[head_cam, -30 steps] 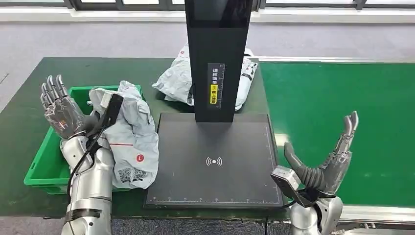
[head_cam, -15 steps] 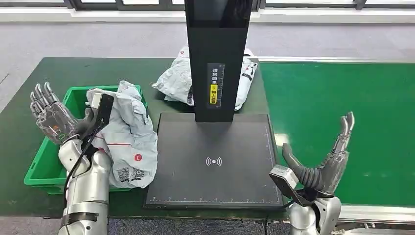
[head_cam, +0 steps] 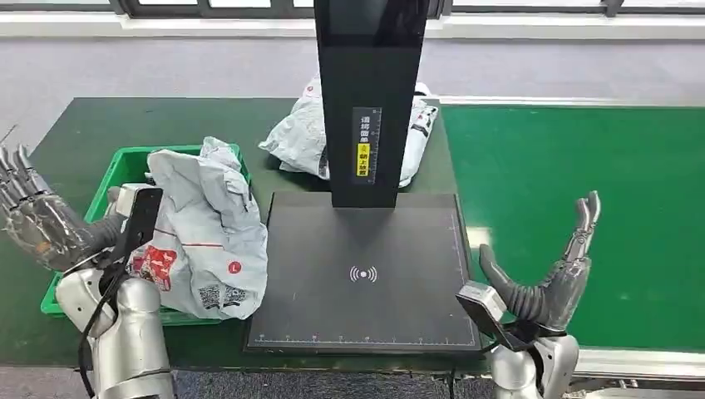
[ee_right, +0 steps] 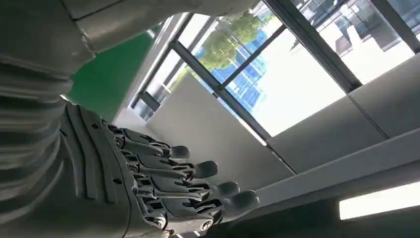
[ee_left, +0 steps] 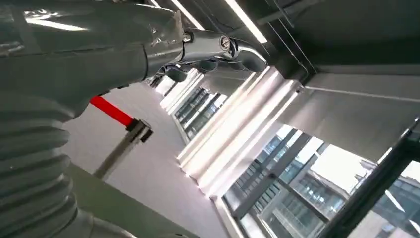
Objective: Moved the parcel from conveyor to table for the left to box.
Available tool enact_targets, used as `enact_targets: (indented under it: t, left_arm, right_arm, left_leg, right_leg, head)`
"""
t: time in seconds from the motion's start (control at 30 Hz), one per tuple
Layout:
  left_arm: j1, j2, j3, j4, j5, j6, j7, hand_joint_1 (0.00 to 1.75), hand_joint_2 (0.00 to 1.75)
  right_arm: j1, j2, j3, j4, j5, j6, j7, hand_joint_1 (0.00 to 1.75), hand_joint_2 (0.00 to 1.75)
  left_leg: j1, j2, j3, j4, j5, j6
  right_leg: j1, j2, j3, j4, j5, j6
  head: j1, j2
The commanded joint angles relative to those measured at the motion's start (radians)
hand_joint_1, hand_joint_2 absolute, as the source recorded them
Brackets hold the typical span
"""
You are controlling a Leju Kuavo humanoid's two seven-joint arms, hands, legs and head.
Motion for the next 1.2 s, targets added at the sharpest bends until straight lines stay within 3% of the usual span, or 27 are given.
enact_targets:
  t: [0.03, 0.67, 0.73, 0.77, 0.83, 0.9, 0.97, 1.03, 1.13, 1.2]
  left_arm:
    - [0.004, -0.023, 0.066, -0.037, 0.005, -0.005, -0.001, 0.00, 1.75]
    - [0.059, -0.023, 0.099, -0.057, 0.140, -0.005, -0.100, 0.00, 1.75]
    - [0.056, -0.023, 0.102, -0.062, 0.321, -0.005, -0.218, 0.00, 1.75]
    - [0.096, -0.023, -0.012, -0.021, 0.628, -0.005, -0.365, 0.00, 1.75]
    - [0.159, -0.022, -0.268, -0.056, 0.909, -0.005, -0.416, 0.00, 1.75]
    - [0.159, -0.022, -0.268, -0.056, 0.909, -0.005, -0.416, 0.00, 1.75]
    - [0.208, 0.010, -0.392, -0.165, 1.108, -0.120, -0.416, 0.00, 1.75]
    - [0.269, -0.008, -0.432, -0.271, 1.285, -0.376, -0.416, 0.00, 1.75]
    - [0.318, -0.023, -0.450, -0.277, 1.505, -0.724, -0.416, 0.00, 1.75]
    - [0.334, -0.023, -0.486, -0.263, 1.527, -0.780, -0.416, 0.00, 1.75]
  right_arm:
    - [0.039, 0.054, -0.042, 0.042, -0.004, 0.002, 0.000, 0.00, 1.75]
    - [0.038, 0.054, -0.070, 0.042, -0.003, 0.002, 0.006, 0.00, 1.75]
    - [0.038, 0.054, -0.072, 0.042, -0.006, 0.002, -0.002, 0.00, 1.75]
    - [0.037, 0.054, -0.071, 0.043, -0.019, 0.002, -0.016, 0.00, 1.75]
    - [0.036, 0.054, -0.052, 0.045, -0.078, 0.002, -0.057, 0.00, 1.75]
    - [0.036, 0.054, -0.052, 0.045, -0.078, 0.002, -0.057, 0.00, 1.75]
    - [0.041, 0.054, 0.026, 0.059, -0.174, 0.002, -0.102, 0.00, 1.75]
    - [0.054, 0.051, 0.176, 0.046, -0.262, 0.002, -0.135, 0.00, 1.75]
    - [0.047, 0.002, 0.354, 0.025, -0.332, 0.033, -0.135, 0.00, 1.75]
    - [0.029, 0.010, 0.400, 0.055, -0.319, 0.024, -0.135, 0.00, 1.75]
  left_leg:
    - [0.001, 0.000, 0.003, -0.002, 0.000, 0.000]
    - [0.001, 0.001, 0.006, -0.004, 0.000, -0.001]
    - [0.001, 0.000, 0.005, -0.004, 0.000, -0.001]
    - [0.000, 0.000, 0.004, -0.003, 0.000, -0.001]
    - [0.000, -0.001, 0.003, -0.002, 0.000, 0.000]
    - [0.000, -0.005, 0.003, -0.002, 0.001, 0.000]
    - [0.000, -0.003, 0.003, -0.002, 0.000, 0.000]
    - [0.001, -0.001, 0.002, -0.001, -0.001, 0.000]
    - [0.001, 0.002, 0.004, -0.002, -0.002, 0.000]
    - [0.000, 0.003, 0.003, -0.002, -0.001, 0.000]
  right_leg:
    - [0.001, 0.000, 0.003, -0.002, 0.000, -0.001]
    - [0.001, 0.000, 0.006, -0.004, 0.000, -0.001]
    - [0.001, -0.001, 0.006, -0.004, 0.000, -0.001]
    - [0.001, 0.000, 0.004, -0.003, 0.000, -0.001]
    - [0.001, -0.001, 0.004, -0.002, 0.000, -0.001]
    - [0.000, -0.006, 0.004, -0.002, -0.001, -0.001]
    - [0.000, -0.003, 0.003, -0.002, -0.001, -0.001]
    - [0.001, -0.001, 0.003, -0.002, 0.000, -0.001]
    - [0.001, 0.002, 0.004, -0.002, 0.000, -0.001]
    - [0.000, 0.003, 0.003, -0.002, 0.000, -0.001]
  head:
    - [0.000, 0.000]
    - [0.000, 0.000]
    - [0.000, 0.000]
    - [0.000, 0.000]
    - [0.000, 0.000]
    - [0.000, 0.000]
    - [0.000, 0.000]
    - [0.000, 0.000]
    - [0.000, 0.000]
    - [0.000, 0.000]
